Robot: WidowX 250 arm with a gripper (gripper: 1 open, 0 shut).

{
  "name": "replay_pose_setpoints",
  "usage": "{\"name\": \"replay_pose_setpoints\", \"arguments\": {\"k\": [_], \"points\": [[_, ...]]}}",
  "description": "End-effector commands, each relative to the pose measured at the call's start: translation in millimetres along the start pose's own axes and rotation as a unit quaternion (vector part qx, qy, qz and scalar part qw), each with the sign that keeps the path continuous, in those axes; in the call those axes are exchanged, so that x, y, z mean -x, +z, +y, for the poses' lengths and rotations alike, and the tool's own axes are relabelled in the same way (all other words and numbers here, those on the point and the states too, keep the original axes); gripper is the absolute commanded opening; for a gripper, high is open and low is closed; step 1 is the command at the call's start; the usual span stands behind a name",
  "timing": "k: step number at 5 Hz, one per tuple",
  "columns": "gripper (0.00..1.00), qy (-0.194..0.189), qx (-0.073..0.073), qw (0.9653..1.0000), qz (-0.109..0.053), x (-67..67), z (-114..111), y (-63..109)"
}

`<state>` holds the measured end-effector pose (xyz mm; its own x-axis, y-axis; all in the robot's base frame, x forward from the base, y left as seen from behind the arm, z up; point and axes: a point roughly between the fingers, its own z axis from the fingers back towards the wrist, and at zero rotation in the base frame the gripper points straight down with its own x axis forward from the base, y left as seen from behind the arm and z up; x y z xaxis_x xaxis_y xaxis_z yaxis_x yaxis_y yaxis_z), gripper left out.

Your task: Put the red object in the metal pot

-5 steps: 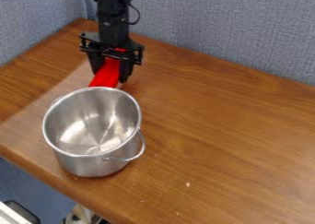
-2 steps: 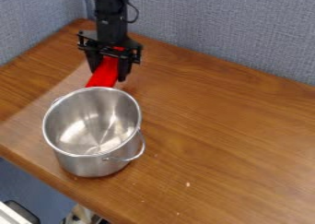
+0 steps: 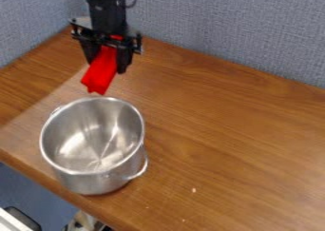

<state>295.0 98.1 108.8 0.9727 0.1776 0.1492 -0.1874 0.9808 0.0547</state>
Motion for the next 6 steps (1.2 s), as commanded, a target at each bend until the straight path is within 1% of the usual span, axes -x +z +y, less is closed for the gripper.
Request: {"name": "replay_pose_setpoints", "arguments": {"k": [1, 2, 3, 4, 5, 6], "points": [[0.0, 0.007, 0.003, 0.9996, -0.027, 25.8, 3, 30.5], [0.0, -0.01, 0.004, 0.9996, -0.025, 56.8, -10, 36.0], [0.0, -0.029, 0.005, 0.9994, -0.019, 83.2, -14, 31.2], [0.0, -0.042, -0.003, 0.999, -0.012, 99.6, -13, 16.3], [0.0, -0.049, -0.01, 0.9987, -0.012, 109.3, -12, 3.7], [0.0, -0.047, -0.01, 0.9988, -0.012, 111.3, -19, -1.8]]}}
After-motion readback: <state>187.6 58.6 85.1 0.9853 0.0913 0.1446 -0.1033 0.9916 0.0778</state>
